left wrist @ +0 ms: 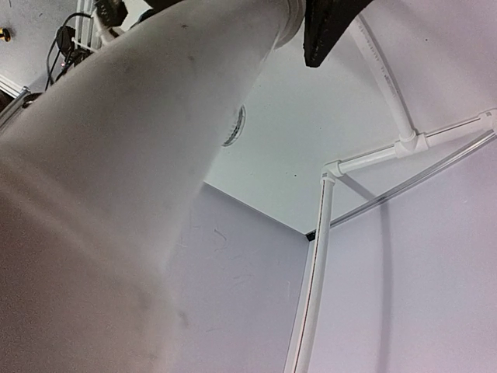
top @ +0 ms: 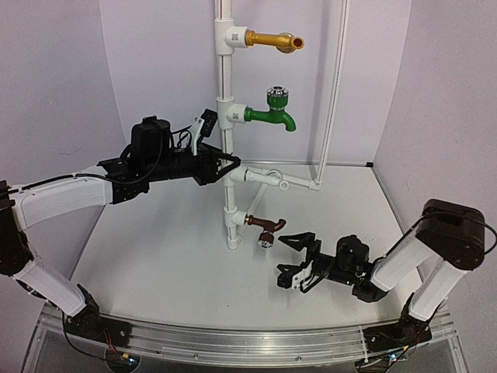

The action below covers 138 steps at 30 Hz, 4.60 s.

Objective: Install the water faucets

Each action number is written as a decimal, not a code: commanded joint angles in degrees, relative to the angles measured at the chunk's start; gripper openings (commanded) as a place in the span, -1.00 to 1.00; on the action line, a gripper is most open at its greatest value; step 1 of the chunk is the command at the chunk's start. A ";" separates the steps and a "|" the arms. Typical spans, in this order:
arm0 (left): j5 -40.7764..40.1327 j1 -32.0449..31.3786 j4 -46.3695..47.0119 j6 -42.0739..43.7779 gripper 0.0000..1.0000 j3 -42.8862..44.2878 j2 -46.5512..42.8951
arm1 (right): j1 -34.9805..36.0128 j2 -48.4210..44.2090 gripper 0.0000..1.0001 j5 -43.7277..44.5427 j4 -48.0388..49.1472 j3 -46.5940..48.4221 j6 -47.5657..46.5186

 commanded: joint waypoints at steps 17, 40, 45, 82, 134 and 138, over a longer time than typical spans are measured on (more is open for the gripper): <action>4.45 -0.75 -1.36 -12.40 -1.00 0.24 -2.34 | 2.46 5.10 0.55 7.65 34.08 -6.01 -3.91; 4.35 -0.75 -2.18 -12.06 -1.00 0.30 -3.53 | 2.41 6.05 0.82 6.93 29.02 6.75 -4.60; 4.44 -0.75 -1.92 -11.96 -1.00 0.31 -3.36 | 2.41 7.79 0.63 7.88 29.40 8.64 -3.62; 4.35 -0.74 -2.31 -10.82 -1.00 0.12 -3.26 | 1.76 7.04 0.07 5.61 29.63 9.18 8.94; 4.70 -0.74 -2.09 -10.35 -1.00 0.27 -3.07 | -4.60 -7.62 -0.62 -5.33 -5.85 16.71 50.63; 4.70 -0.74 -2.10 -10.29 -1.00 0.35 -2.96 | -6.39 -8.23 -0.63 -8.36 -10.29 18.63 56.38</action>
